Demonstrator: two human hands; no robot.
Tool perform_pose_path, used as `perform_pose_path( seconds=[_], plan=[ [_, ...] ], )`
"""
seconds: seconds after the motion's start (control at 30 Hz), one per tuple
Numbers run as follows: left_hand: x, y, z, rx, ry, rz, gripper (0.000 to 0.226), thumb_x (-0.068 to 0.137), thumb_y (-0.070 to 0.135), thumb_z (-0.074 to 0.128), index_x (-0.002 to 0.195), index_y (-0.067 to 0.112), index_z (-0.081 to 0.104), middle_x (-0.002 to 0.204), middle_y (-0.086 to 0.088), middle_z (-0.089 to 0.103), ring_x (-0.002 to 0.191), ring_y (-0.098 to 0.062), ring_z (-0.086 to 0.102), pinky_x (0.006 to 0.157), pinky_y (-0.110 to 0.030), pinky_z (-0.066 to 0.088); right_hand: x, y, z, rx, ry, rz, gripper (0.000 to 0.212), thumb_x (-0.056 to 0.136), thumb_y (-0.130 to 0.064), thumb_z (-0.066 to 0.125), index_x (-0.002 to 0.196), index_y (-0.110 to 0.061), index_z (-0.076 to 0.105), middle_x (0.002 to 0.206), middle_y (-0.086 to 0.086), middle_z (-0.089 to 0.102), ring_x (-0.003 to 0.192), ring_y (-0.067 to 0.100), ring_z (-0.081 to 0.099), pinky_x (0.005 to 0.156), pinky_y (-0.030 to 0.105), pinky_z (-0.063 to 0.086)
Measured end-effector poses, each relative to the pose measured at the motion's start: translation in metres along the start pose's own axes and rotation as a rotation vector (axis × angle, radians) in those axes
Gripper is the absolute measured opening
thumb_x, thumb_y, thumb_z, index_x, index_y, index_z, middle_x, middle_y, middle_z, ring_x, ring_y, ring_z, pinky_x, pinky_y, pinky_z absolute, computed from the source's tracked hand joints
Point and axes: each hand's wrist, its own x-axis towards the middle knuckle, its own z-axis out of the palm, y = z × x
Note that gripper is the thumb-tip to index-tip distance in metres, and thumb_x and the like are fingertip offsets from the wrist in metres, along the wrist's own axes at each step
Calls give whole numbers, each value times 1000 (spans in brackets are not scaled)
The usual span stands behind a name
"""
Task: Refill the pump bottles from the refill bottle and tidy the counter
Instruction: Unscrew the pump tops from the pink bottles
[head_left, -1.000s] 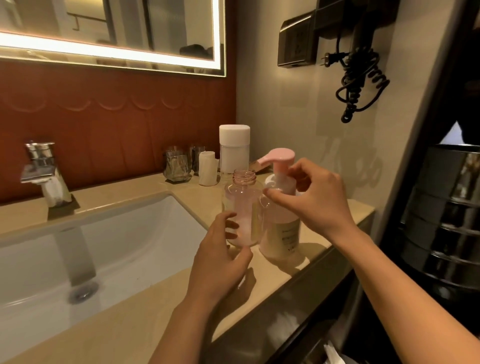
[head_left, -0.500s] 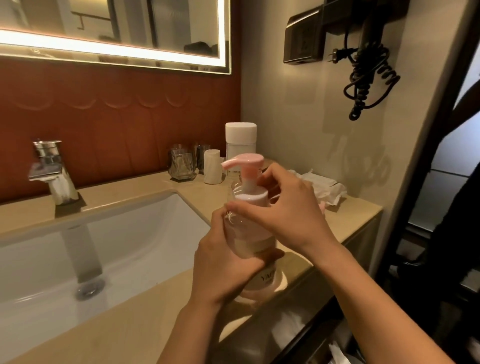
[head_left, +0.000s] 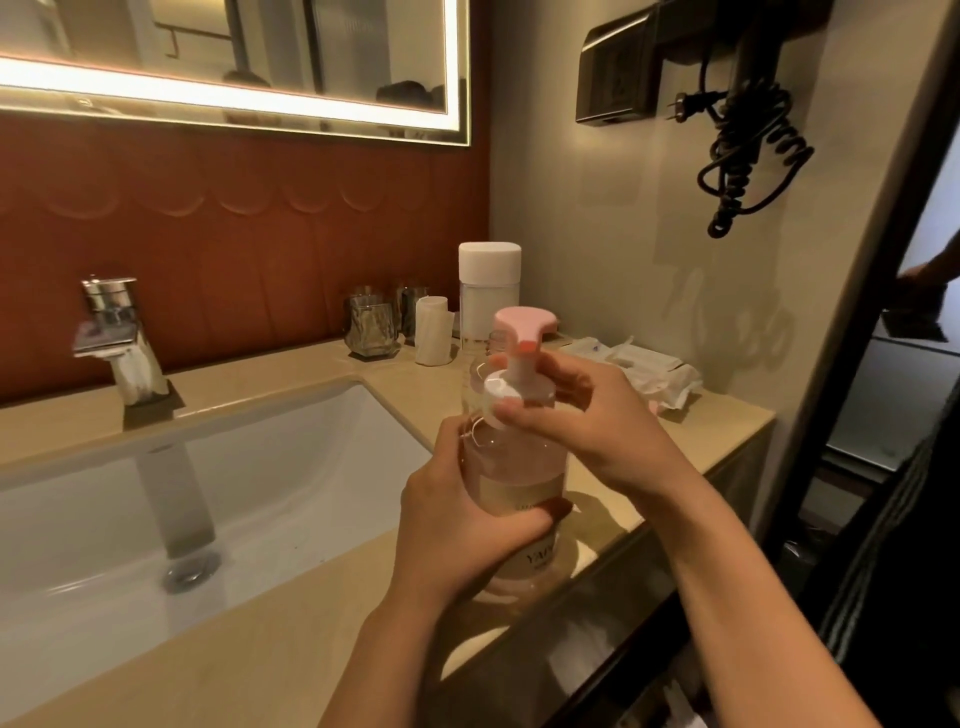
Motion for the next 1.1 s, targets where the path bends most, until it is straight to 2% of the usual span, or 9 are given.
perform_pose_path(
  seconds=[0.13, 0.23, 0.4, 0.5, 0.57, 0.7, 0.83, 1.0, 1.1],
  plan=[
    [0, -1, 1, -26, -26, -26, 67, 49, 45, 86, 99, 46, 41, 86, 37, 59, 84, 15, 57, 64, -4, 45, 1, 0, 16, -242, 193, -14, 69, 52, -66, 67, 110, -38, 41, 113, -16, 49, 100, 2, 47, 75, 14, 40],
    [-1, 0, 1, -26, -20, -21, 65, 48, 46, 81, 98, 46, 40, 87, 46, 53, 84, 18, 55, 63, -2, 43, 3, 2, 20, -293, 295, -66, 65, 55, -57, 78, 104, -34, 40, 98, -19, 49, 92, -1, 49, 69, 9, 41],
    [0, 2, 1, -22, -3, -2, 72, 44, 63, 72, 106, 51, 37, 94, 34, 55, 93, 14, 54, 70, -5, 46, 0, 10, 3, 0, 142, -64, 63, 60, -35, 83, 111, -40, 46, 99, -28, 54, 90, -22, 51, 70, 3, 44],
    [-1, 2, 1, -25, 2, 5, 71, 45, 65, 69, 107, 50, 38, 97, 40, 54, 92, 13, 55, 71, -6, 47, 0, 13, -1, 97, 30, -41, 68, 63, -37, 79, 124, -34, 49, 114, -18, 61, 104, -8, 56, 83, 16, 49],
    [0, 2, 1, -28, 4, 0, 71, 45, 63, 71, 106, 51, 38, 96, 40, 55, 91, 14, 55, 71, -6, 46, 0, 10, 5, 48, 41, -51, 74, 63, -45, 76, 130, -31, 46, 121, -16, 57, 107, -2, 55, 83, 16, 49],
    [1, 2, 2, -67, -14, -31, 72, 43, 60, 74, 106, 49, 39, 93, 38, 58, 91, 15, 56, 70, -6, 46, 2, 3, 18, -93, 228, -27, 79, 51, -60, 74, 116, -41, 33, 114, -17, 49, 107, 5, 50, 86, 22, 46],
    [-1, 3, 1, -68, -16, -20, 71, 41, 61, 68, 104, 51, 38, 91, 35, 56, 90, 16, 55, 70, -4, 45, 4, 5, 18, -113, 303, -55, 73, 56, -46, 84, 111, -38, 35, 99, -22, 49, 97, 4, 52, 78, 19, 47],
    [0, 1, 1, -30, -14, -5, 73, 43, 66, 67, 108, 53, 36, 98, 34, 53, 94, 17, 53, 71, -3, 44, 3, 6, 6, 41, 191, -42, 75, 48, -47, 77, 114, -36, 44, 104, -22, 55, 92, -7, 56, 67, 7, 47],
    [0, 0, 2, -21, -14, -8, 78, 44, 68, 66, 113, 49, 35, 102, 32, 53, 95, 11, 55, 73, -5, 46, 3, 9, 0, 126, 63, -17, 63, 56, -42, 75, 112, -36, 47, 111, -16, 59, 102, 1, 57, 76, 13, 49]
  ],
)
